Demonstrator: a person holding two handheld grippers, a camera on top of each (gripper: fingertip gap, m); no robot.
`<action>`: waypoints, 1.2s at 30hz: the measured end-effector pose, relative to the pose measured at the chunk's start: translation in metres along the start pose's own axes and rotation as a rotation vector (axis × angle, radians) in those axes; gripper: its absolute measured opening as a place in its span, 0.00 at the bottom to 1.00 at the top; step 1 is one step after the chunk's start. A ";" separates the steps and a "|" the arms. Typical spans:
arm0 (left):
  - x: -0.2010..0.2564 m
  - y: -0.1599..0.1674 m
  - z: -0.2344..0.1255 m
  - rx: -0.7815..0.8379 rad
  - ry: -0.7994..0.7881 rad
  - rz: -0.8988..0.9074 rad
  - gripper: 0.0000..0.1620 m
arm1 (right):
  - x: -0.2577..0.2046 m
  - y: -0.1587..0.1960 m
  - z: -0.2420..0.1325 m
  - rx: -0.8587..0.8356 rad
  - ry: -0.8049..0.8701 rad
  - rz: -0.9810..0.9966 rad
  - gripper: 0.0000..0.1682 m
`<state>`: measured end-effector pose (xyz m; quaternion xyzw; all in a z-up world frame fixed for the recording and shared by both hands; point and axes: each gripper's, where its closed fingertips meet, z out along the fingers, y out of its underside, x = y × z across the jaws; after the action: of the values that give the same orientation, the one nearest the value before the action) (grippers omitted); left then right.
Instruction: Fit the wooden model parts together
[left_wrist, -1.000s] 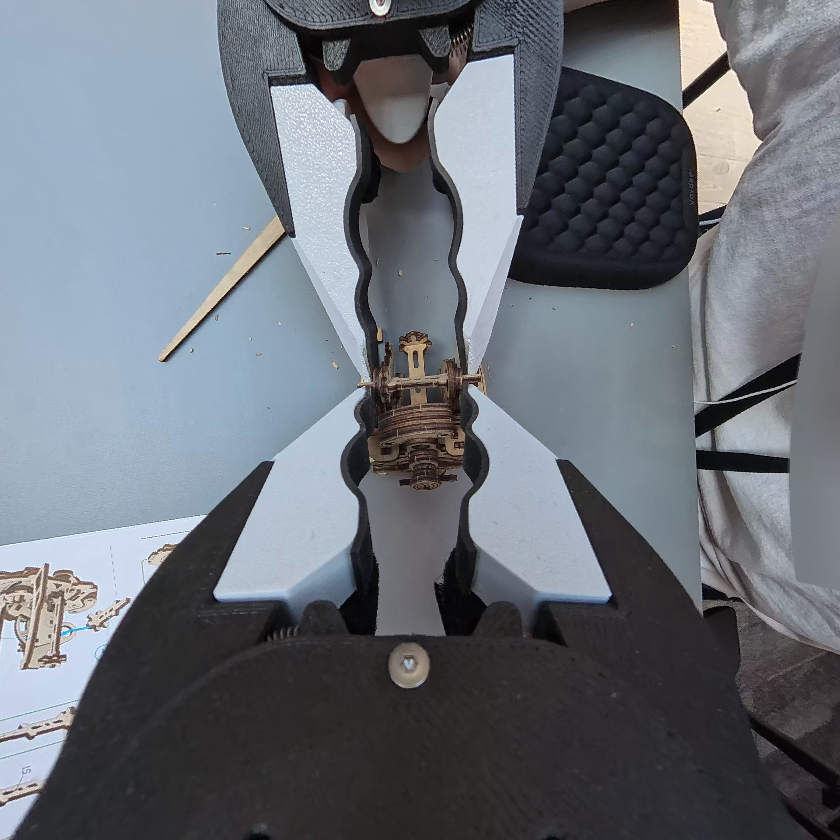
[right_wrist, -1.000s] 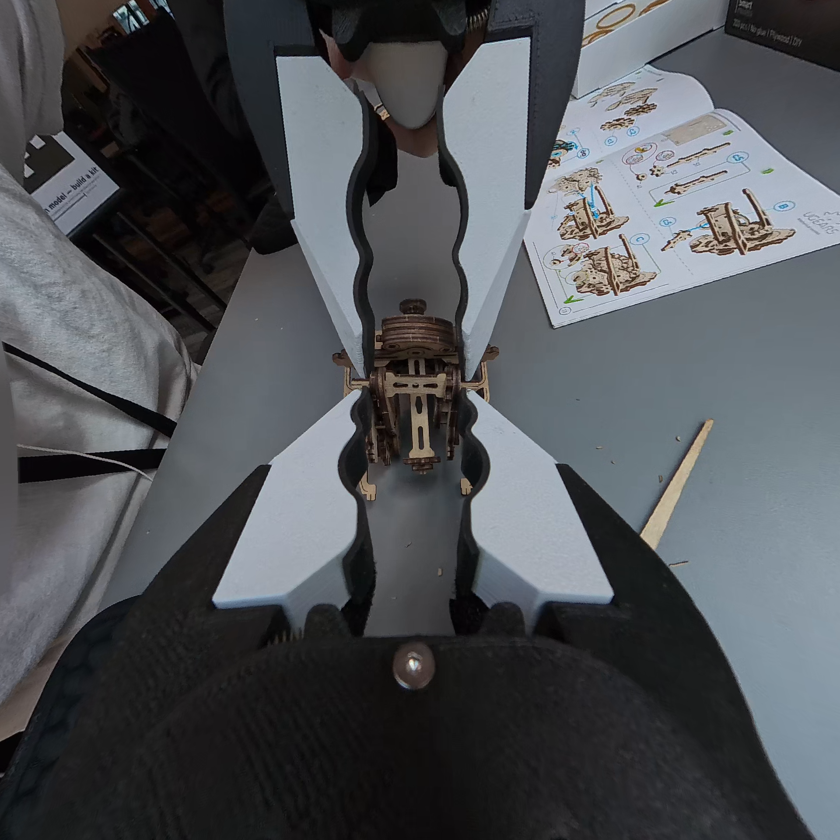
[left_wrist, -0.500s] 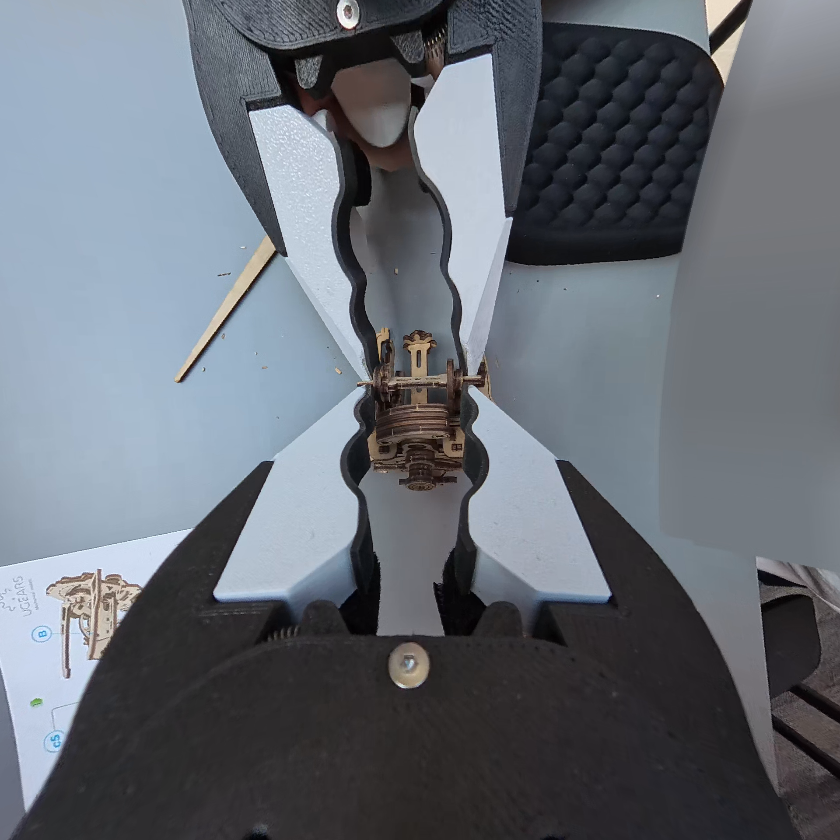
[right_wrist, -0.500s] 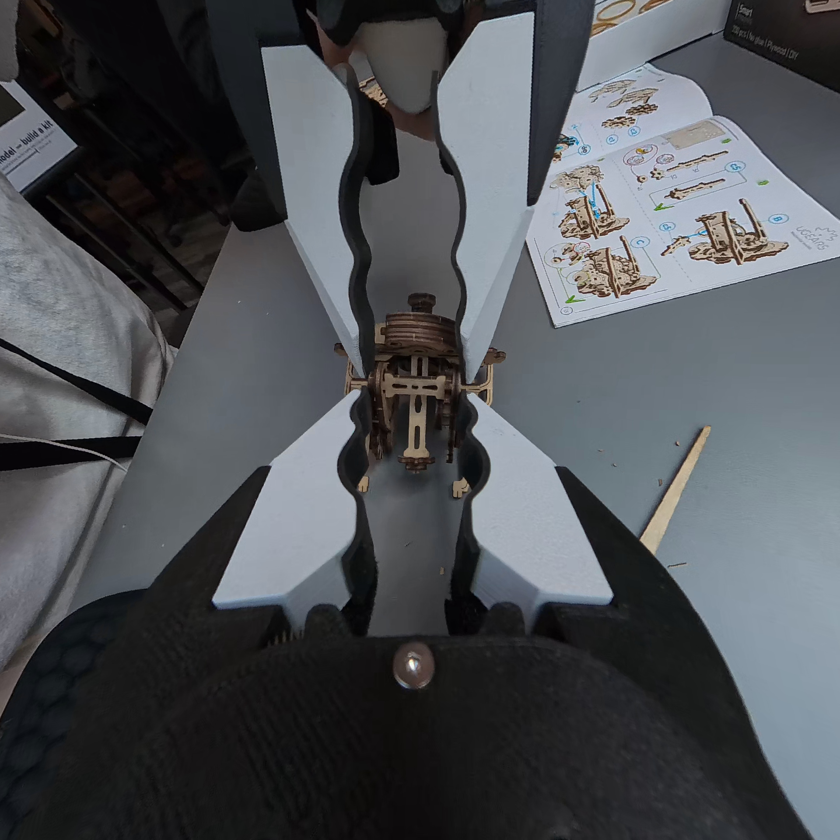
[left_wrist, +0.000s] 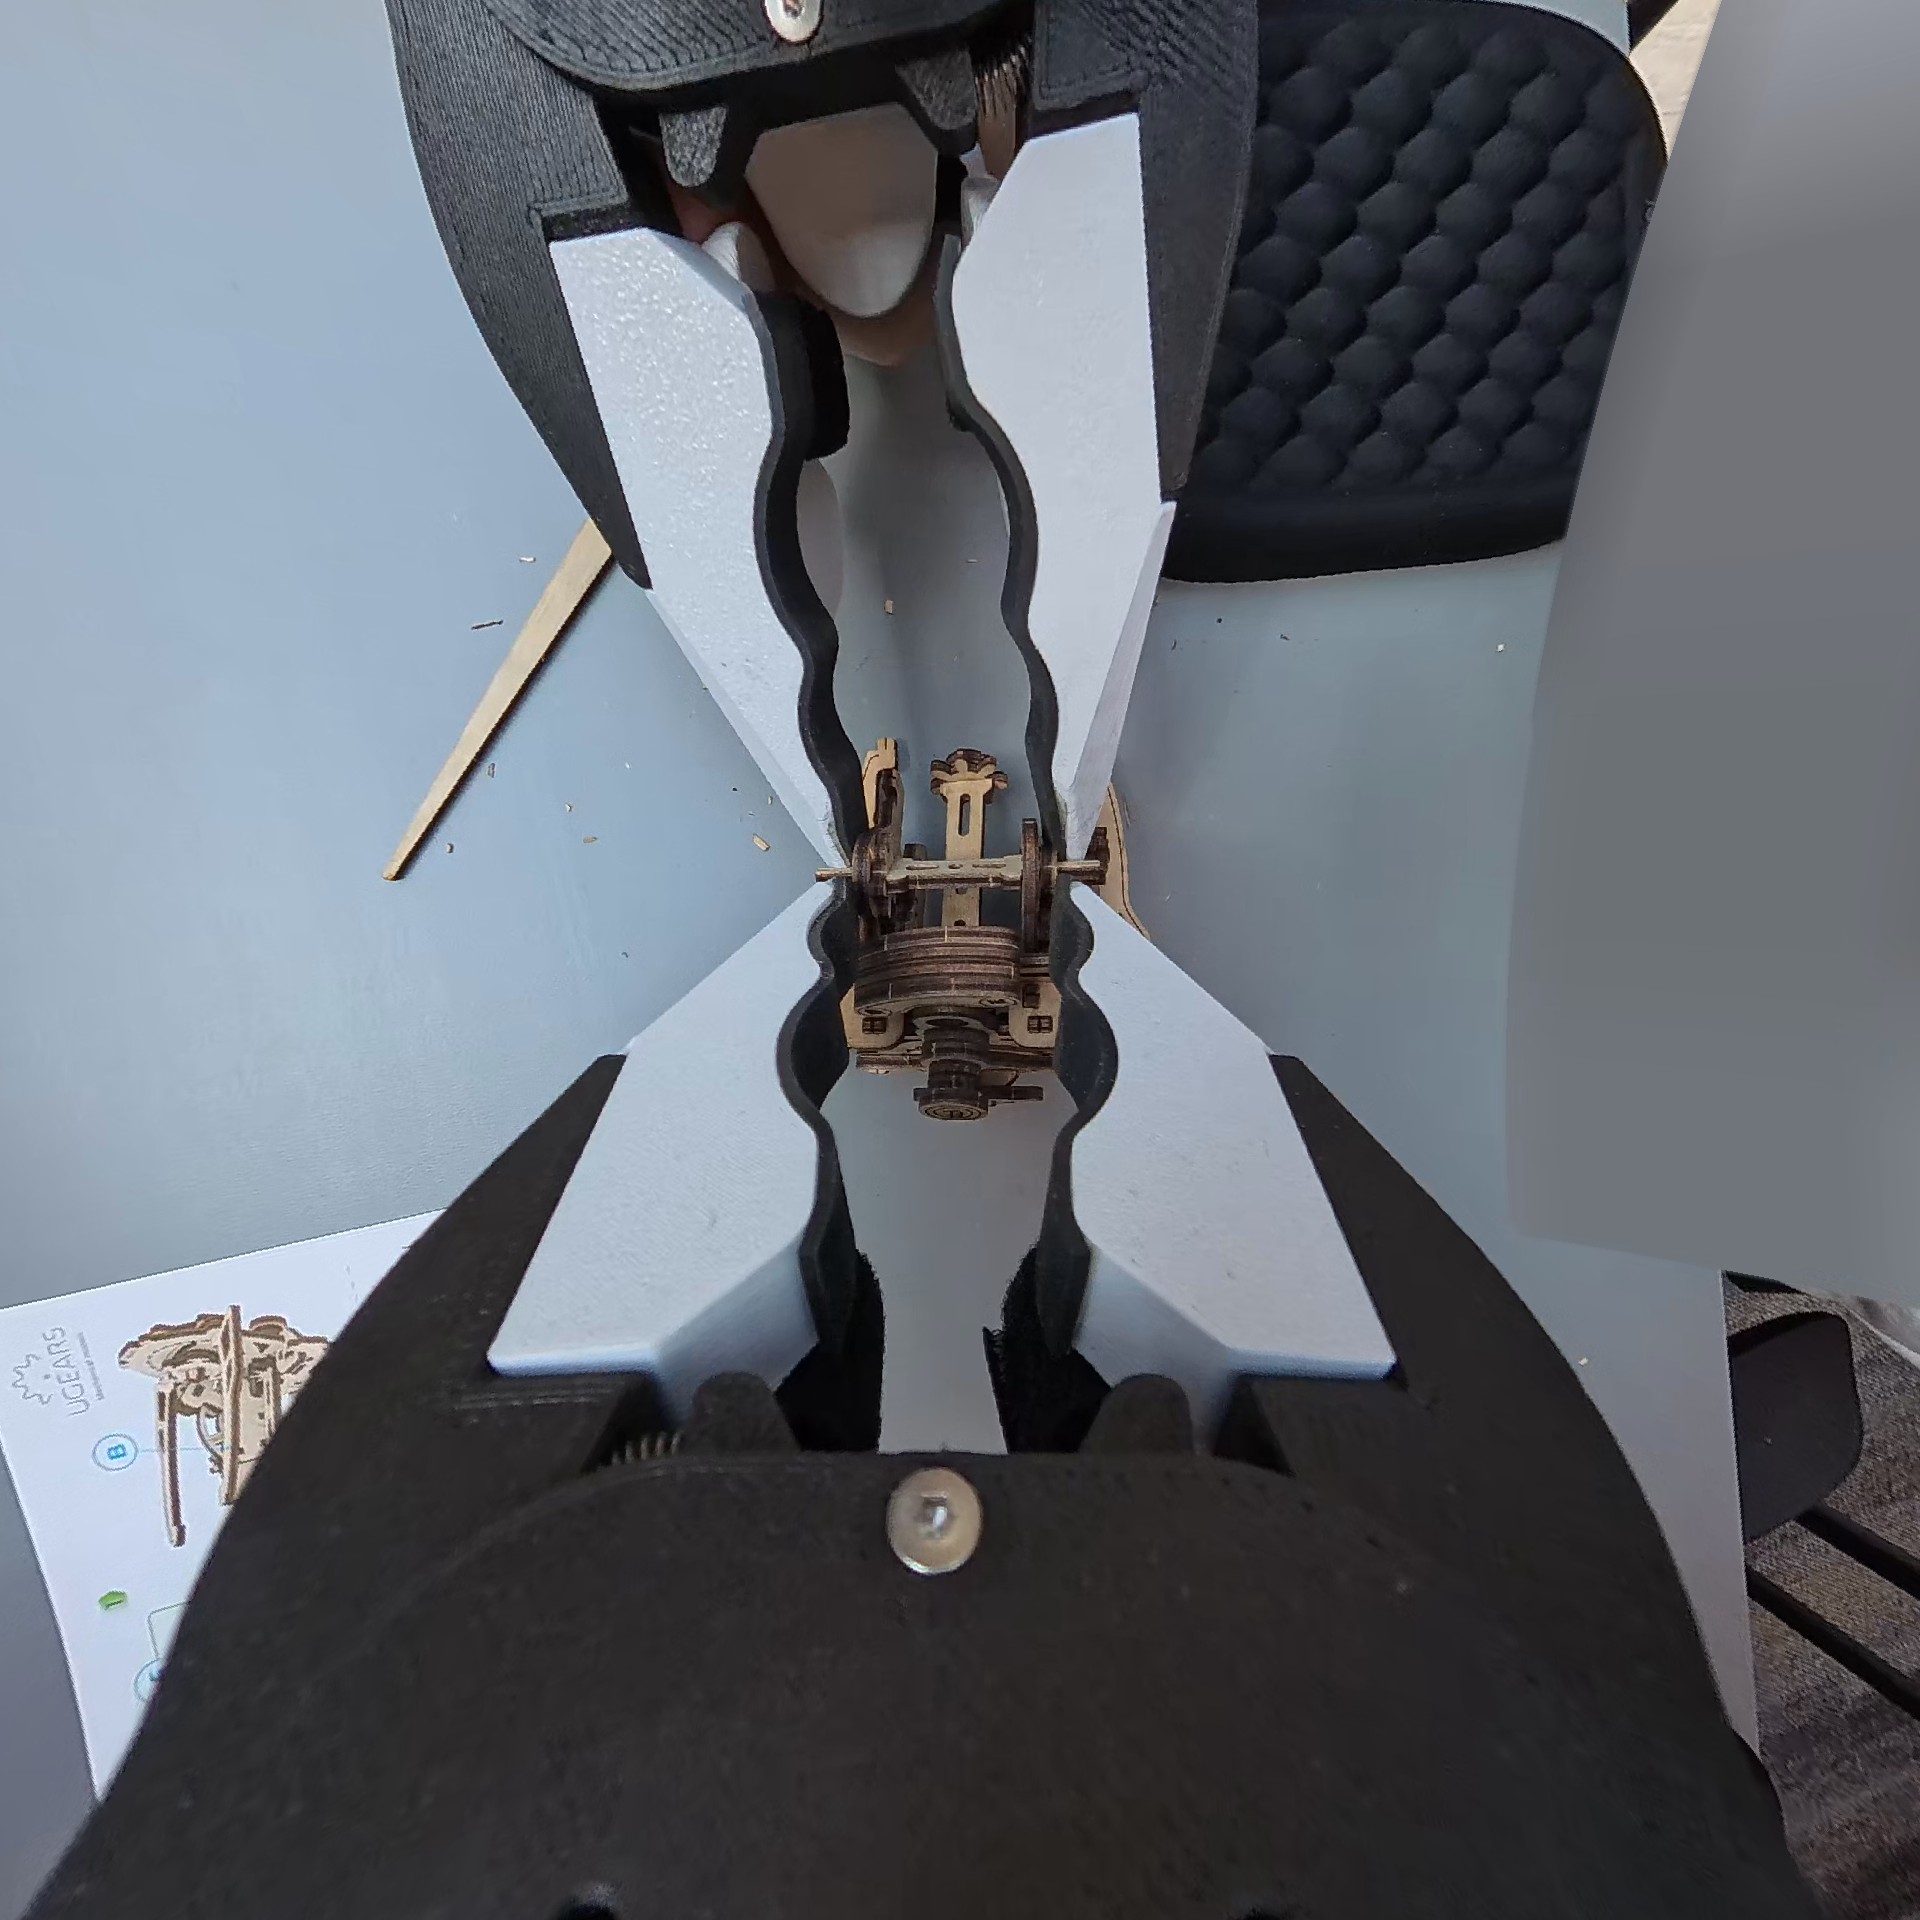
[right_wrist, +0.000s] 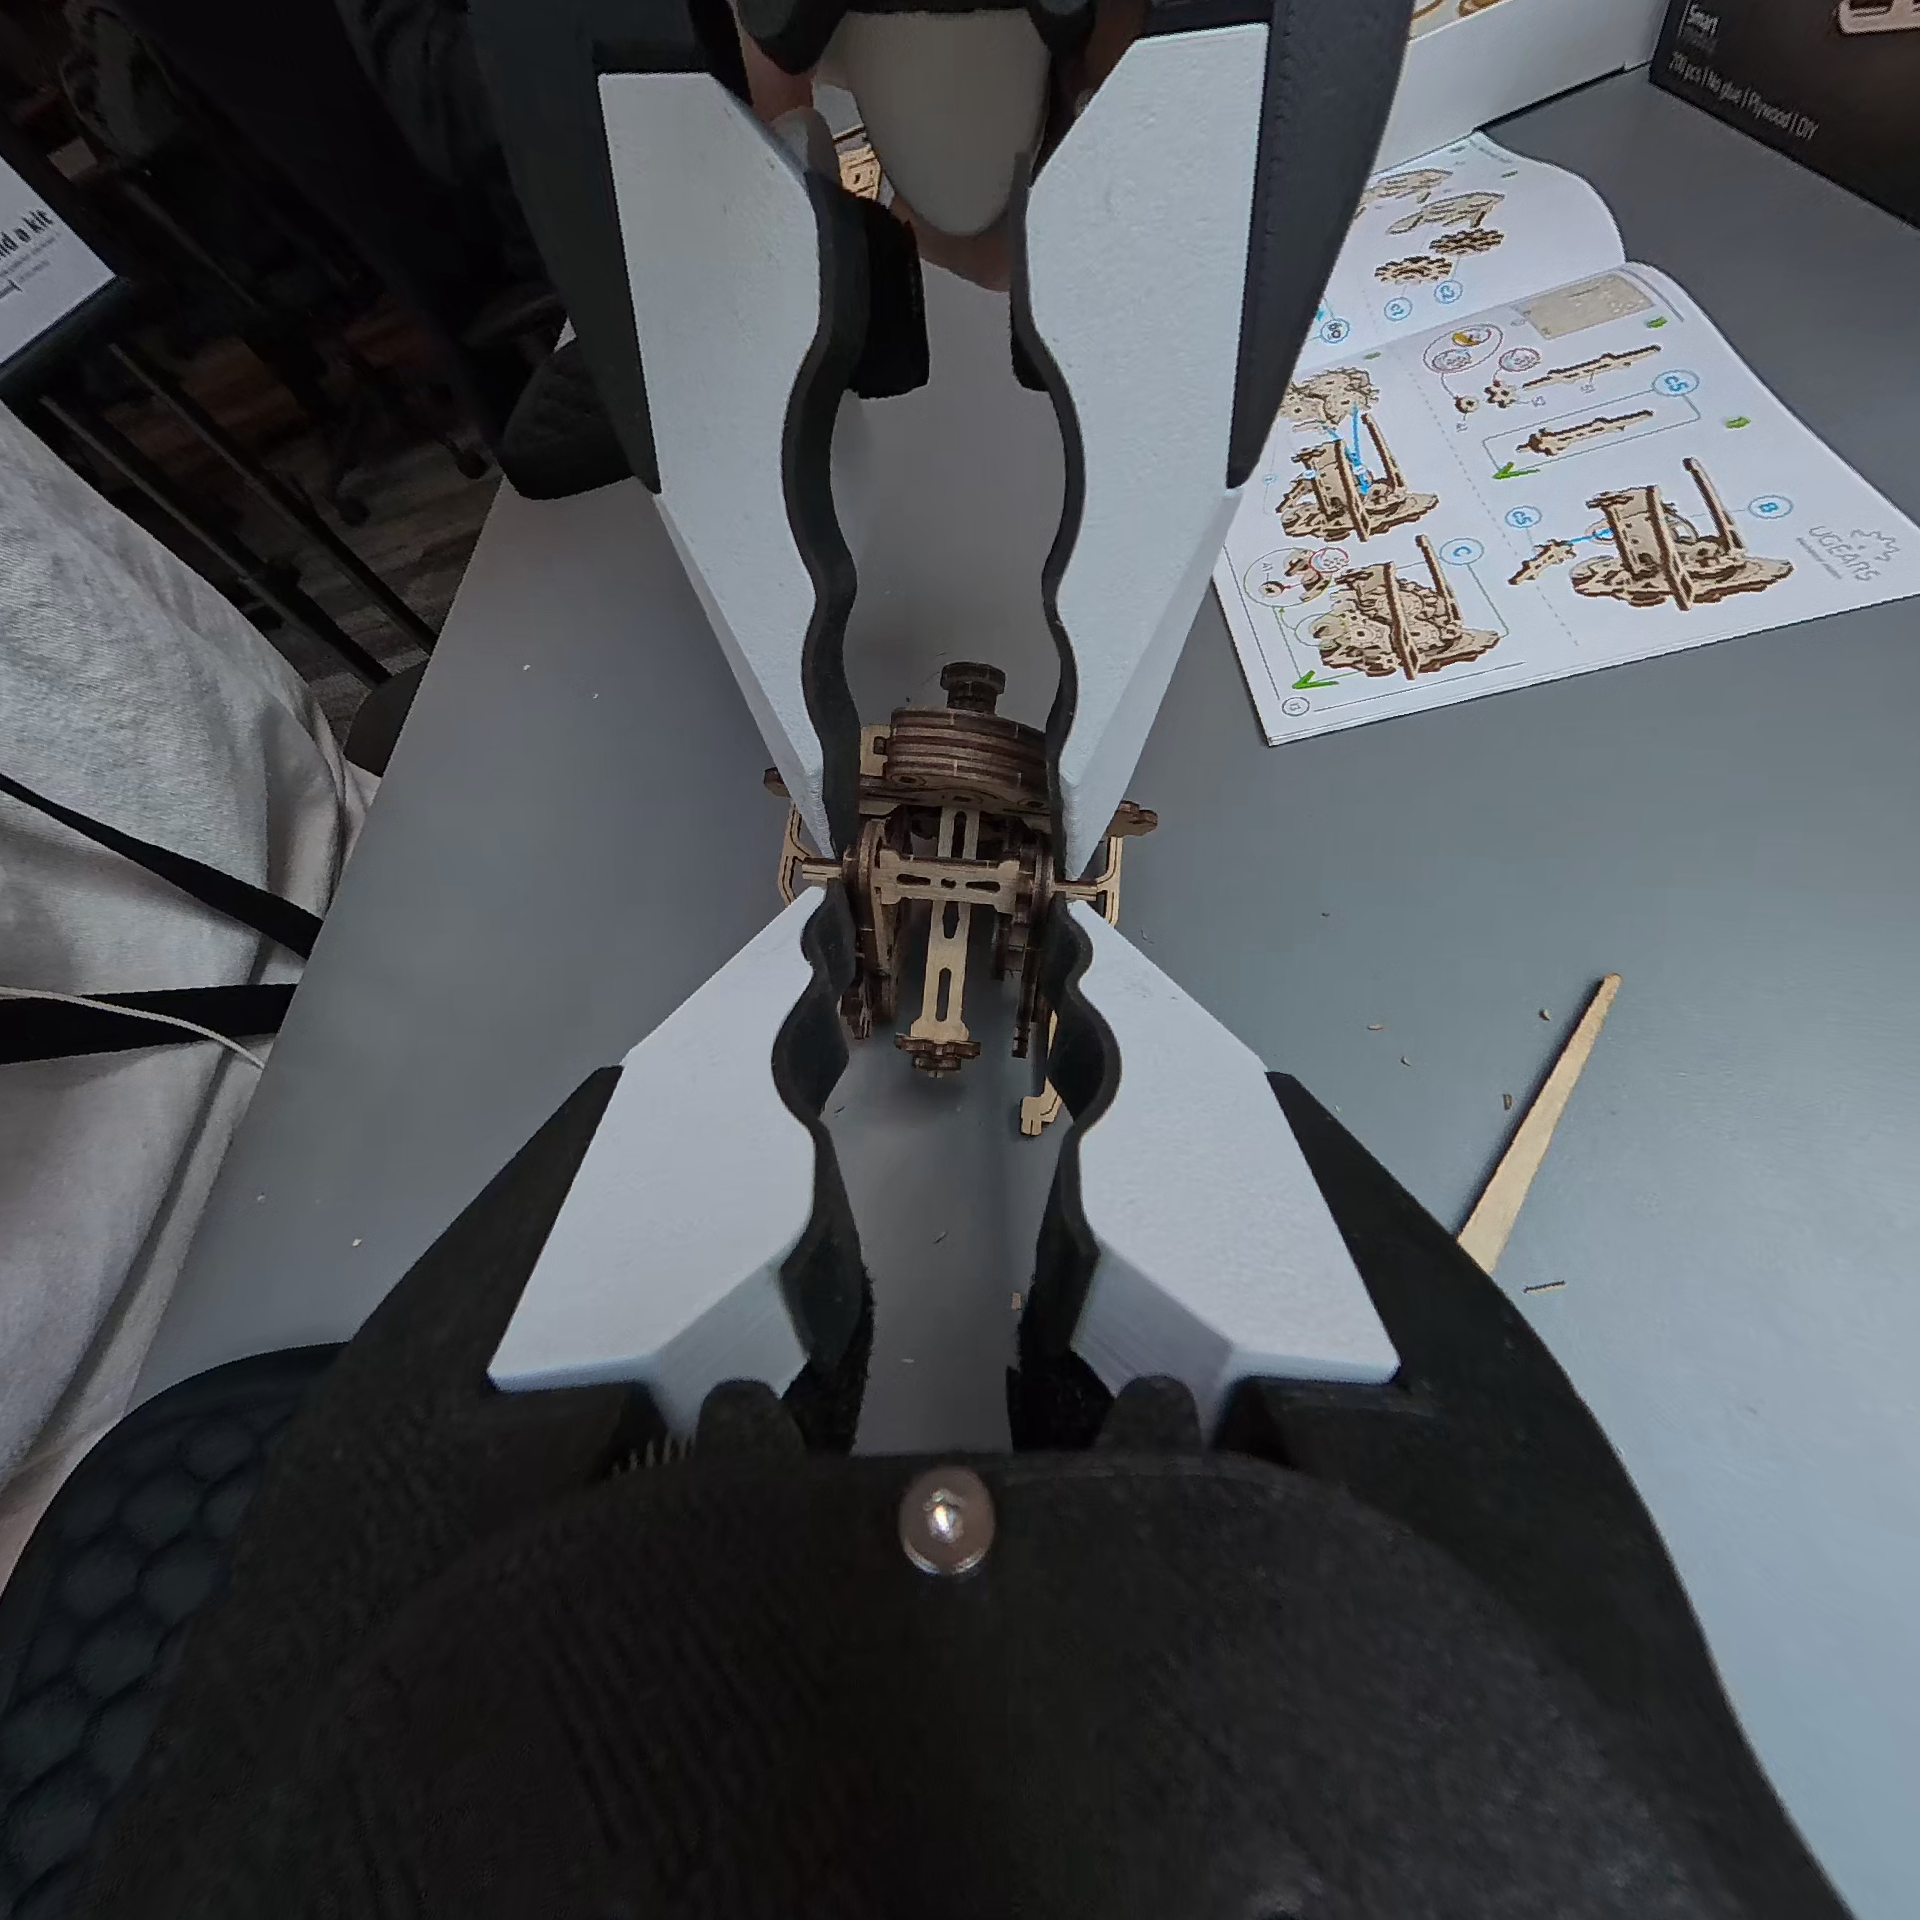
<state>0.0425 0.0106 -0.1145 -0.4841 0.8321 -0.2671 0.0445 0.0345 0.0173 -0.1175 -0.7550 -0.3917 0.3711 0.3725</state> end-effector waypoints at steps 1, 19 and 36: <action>0.000 0.000 0.000 -0.003 0.001 0.002 0.21 | 0.000 0.000 0.000 -0.005 -0.003 0.000 0.20; 0.001 -0.001 -0.006 0.028 0.043 -0.040 0.23 | -0.001 -0.006 -0.001 0.046 -0.076 0.093 0.21; 0.001 -0.001 -0.005 0.033 0.038 -0.063 0.23 | -0.001 -0.005 -0.001 0.060 -0.077 0.105 0.21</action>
<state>0.0415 0.0116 -0.1098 -0.5043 0.8125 -0.2911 0.0281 0.0337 0.0181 -0.1123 -0.7481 -0.3542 0.4307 0.3596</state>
